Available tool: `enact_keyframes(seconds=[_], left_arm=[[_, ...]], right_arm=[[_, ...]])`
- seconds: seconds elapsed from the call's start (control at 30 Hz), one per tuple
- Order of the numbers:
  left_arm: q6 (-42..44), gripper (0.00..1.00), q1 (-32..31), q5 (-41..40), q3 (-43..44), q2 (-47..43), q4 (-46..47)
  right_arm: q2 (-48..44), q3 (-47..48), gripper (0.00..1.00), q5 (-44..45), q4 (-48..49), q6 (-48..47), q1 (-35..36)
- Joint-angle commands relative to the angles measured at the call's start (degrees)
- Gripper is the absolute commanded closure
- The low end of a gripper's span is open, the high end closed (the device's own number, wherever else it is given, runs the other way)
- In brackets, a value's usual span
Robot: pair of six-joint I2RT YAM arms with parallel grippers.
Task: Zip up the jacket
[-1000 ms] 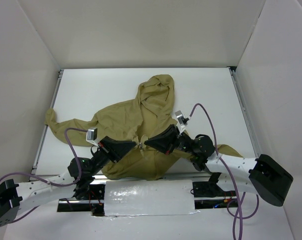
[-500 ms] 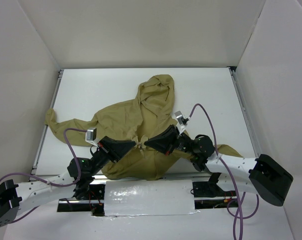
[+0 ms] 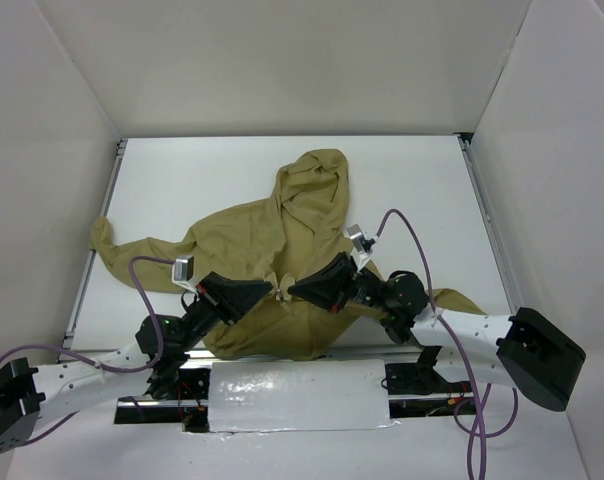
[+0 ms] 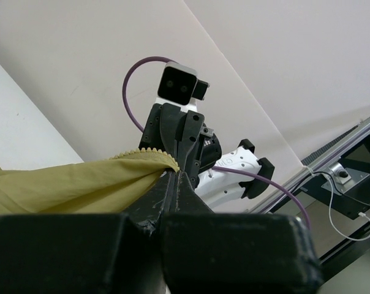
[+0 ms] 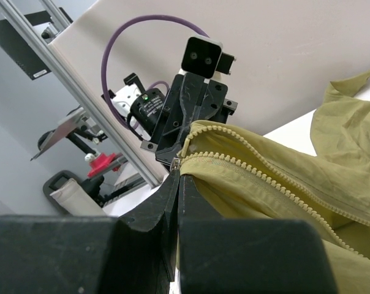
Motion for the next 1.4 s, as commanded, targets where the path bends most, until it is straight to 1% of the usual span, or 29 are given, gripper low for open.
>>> enact_keyframes(seconds=[0.0,0.07,0.1,0.13,0.17,0.2,0.23,0.27,0.3,0.33,0.37,0.43,0.47,0.53,0.6,0.67,0.7,0.73,0.77,0.9,0.93,1.03,1.07,1.1,1.13,1.2,1.23,1.3,1.37], left_arm=[[1.46,1.0,0.22,-0.31,1.3,0.37,4.88],[2.16,1.0,0.22,-1.27,1.04,-0.94,4.53],[2.51,1.0,0.22,-2.23,0.86,-2.17,1.4],[2.95,1.0,0.22,-3.29,1.29,-3.92,-2.64],[3.21,1.0,0.22,-6.17,3.74,-8.81,-8.77],[4.17,1.0,0.22,-7.94,5.5,-11.47,-16.23],[4.79,1.0,0.22,-9.87,7.43,-13.93,-30.13],[5.49,1.0,0.13,-13.54,9.89,-17.96,-35.58],[6.2,1.0,0.22,-15.41,10.61,-19.65,-40.07],[6.38,1.0,0.22,-17.08,11.4,-22.11,-47.25],[6.55,1.0,0.22,-19.88,13.15,-22.74,-50.54],[6.29,1.0,0.22,-21.83,16.13,-22.49,-58.87],[6.03,1.0,0.22,-23.15,17.11,-21.79,-61.02],[5.76,1.0,0.22,-23.77,19.13,-19.94,-65.14],[5.68,1.0,0.22,-24.04,20.02,-19.06,-66.74],[5.76,1.0,0.22,-23.78,19.58,-19.32,-66.66],[5.85,1.0,0.3,-23.69,19.41,-19.58,-66.31],[5.94,1.0,0.22,-23.43,19.32,-19.67,-66.31],[5.94,1.0,0.22,-22.99,19.49,-19.76,-66.4],[6.64,1.0,0.22,-22.2,20.02,-19.58,-67.63],[6.64,1.0,0.22,-22.11,19.93,-19.58,-67.63],[6.56,1.0,0.22,-21.67,19.41,-18.97,-66.67],[6.64,1.0,0.22,-21.58,19.4,-18.71,-66.4],[6.9,1.0,0.22,-21.32,19.49,-18.53,-66.22],[6.99,1.0,0.22,-21.4,19.67,-18.01,-66.22],[7.52,1.0,0.22,-21.49,20.54,-17.57,-66.66],[7.61,1.0,0.22,-21.75,21.16,-17.3,-67.27],[8.05,1.0,0.22,-22.37,21.6,-17.3,-67.45],[8.14,1.0,0.22,-22.98,22.04,-17.39,-67.89]], right_arm=[[0.08,0.31,1.0,-0.11,26.47,-1.39,0.67],[-0.44,0.31,1.0,1.47,22.97,-3.05,0.59],[-2.19,0.57,1.0,2.52,13.29,-4.54,0.58],[-3.25,0.75,1.0,5.49,7.45,-5.95,0.67],[-5.0,1.1,1.0,6.73,1.82,-7.35,0.76],[-5.62,0.84,1.0,8.05,-7.72,-7.28,0.85],[-6.15,0.23,1.0,12.16,-11.99,-6.15,0.94],[-7.12,-1.51,1.0,14.02,-15.69,-2.83,1.28],[-7.65,-2.31,1.0,15.87,-22.94,-1.06,1.64],[-8.26,-2.67,1.0,19.8,-27.98,0.61,1.9],[-8.88,-2.24,1.0,21.76,-38.56,3.24,3.03],[-7.4,0.29,1.0,23.97,-47.76,5.28,4.18],[-6.26,1.36,1.0,23.71,-54.07,6.07,5.84],[-2.32,4.7,1.0,23.27,-59.47,6.26,8.13],[0.5,7.42,1.0,23.79,-66.84,5.99,11.39],[1.05,9.09,0.77,24.5,-70.02,6.25,12.27],[0.7,9.62,0.67,26.5,-73.95,6.95,12.27],[0.09,9.89,0.32,26.61,-75.91,7.13,12.27],[-1.66,9.81,0.11,28.44,-77.32,7.74,12.19],[-5.8,7.09,0.08,35.21,-83.56,13.27,12.01],[-5.98,6.73,0.1,37.23,-84.53,14.68,11.23],[-3.88,5.06,0.16,36.81,-83.84,15.84,5.96],[-1.35,5.23,0.16,34.37,-83.14,14.96,4.03],[0.15,5.76,0.17,33.04,-82.96,13.22,-0.95],[1.91,7.42,0.17,31.63,-83.31,12.07,-3.35],[6.4,9.88,0.18,30.74,-84.1,8.21,-9.22],[9.72,12.94,0.18,30.48,-84.19,7.14,-11.35],[13.86,16.73,0.21,24.61,-84.36,2.25,-17.48],[21.15,23.93,0.22,23.98,-86.38,0.2,-20.32]])
